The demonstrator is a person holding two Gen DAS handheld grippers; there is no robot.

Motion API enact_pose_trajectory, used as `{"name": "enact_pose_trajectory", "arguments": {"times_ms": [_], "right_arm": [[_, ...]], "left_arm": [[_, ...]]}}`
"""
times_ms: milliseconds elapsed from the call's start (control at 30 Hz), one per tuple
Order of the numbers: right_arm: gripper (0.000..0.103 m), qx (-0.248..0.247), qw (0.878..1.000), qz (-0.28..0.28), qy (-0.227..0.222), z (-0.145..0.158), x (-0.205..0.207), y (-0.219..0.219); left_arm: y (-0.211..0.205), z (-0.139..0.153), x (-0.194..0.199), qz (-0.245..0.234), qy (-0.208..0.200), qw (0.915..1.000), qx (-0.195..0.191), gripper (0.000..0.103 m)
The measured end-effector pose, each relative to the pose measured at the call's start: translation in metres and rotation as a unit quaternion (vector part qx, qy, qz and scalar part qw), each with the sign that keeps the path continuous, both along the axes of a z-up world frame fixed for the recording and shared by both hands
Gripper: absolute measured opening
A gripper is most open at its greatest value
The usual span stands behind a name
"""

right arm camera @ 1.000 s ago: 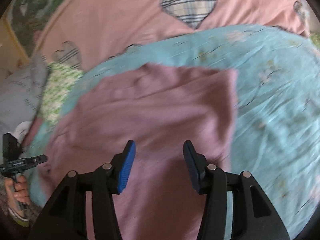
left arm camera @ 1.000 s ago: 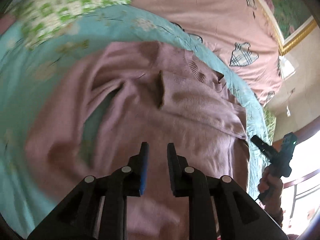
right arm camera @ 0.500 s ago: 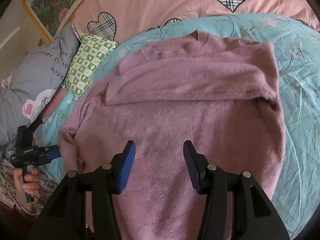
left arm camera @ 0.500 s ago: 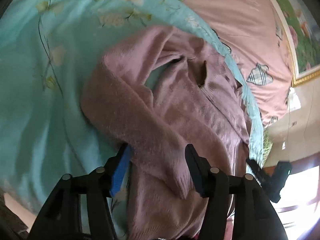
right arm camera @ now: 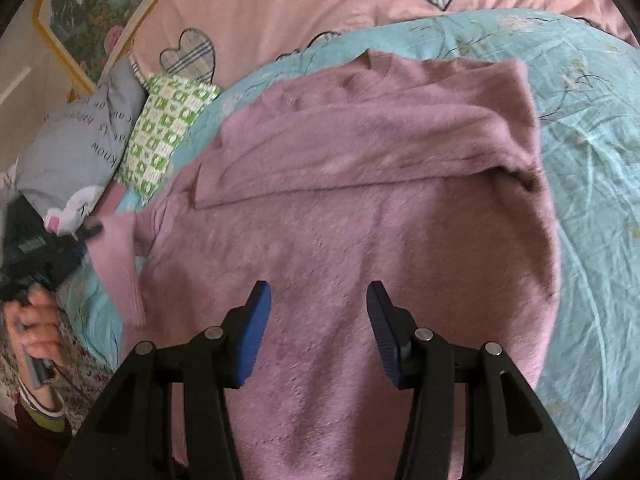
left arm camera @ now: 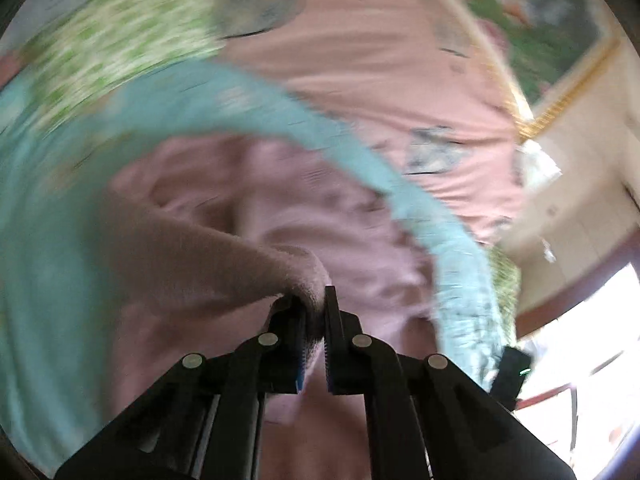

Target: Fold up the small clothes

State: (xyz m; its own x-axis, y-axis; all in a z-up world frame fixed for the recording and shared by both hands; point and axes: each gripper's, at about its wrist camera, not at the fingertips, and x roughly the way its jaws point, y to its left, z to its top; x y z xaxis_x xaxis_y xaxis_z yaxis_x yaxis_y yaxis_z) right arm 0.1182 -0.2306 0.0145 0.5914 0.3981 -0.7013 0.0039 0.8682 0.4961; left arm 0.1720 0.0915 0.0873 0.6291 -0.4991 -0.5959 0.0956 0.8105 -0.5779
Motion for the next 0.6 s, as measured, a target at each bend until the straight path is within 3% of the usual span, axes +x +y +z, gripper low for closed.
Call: {"name": "enact_pose_trajectory", "arguments": {"times_ms": [133,233,300,433,500,600], "right_arm": [[0.051,0.006,1.000,-0.022,-0.006,0.003,-0.002,-0.018],[0.051,0.010,0.999,-0.040,-0.005,0.003,-0.006,-0.033],[0.051,0.010,0.999,-0.051,-0.002,0.002,-0.008,-0.043],[0.051,0.005,0.997,-0.070,0.012,-0.003,-0.012,-0.061],[0.051,0.008,0.997,-0.074,0.019,-0.005,-0.011,-0.066],[0.051,0.010,0.997,-0.074,0.022,-0.007,-0.010,-0.067]], "left_arm": [[-0.073,0.025,0.052,-0.059,-0.039,0.9975,0.000,0.004],[-0.130,0.020,0.089,-0.107,-0.041,0.9934,-0.010,0.005],[-0.165,0.004,0.108,-0.130,-0.031,0.9910,0.006,0.005],[-0.213,-0.055,0.137,-0.161,0.025,0.9850,0.057,0.007],[-0.213,-0.081,0.135,-0.167,0.054,0.9821,0.068,0.009],[-0.195,-0.094,0.120,-0.171,0.067,0.9812,0.060,0.016]]}}
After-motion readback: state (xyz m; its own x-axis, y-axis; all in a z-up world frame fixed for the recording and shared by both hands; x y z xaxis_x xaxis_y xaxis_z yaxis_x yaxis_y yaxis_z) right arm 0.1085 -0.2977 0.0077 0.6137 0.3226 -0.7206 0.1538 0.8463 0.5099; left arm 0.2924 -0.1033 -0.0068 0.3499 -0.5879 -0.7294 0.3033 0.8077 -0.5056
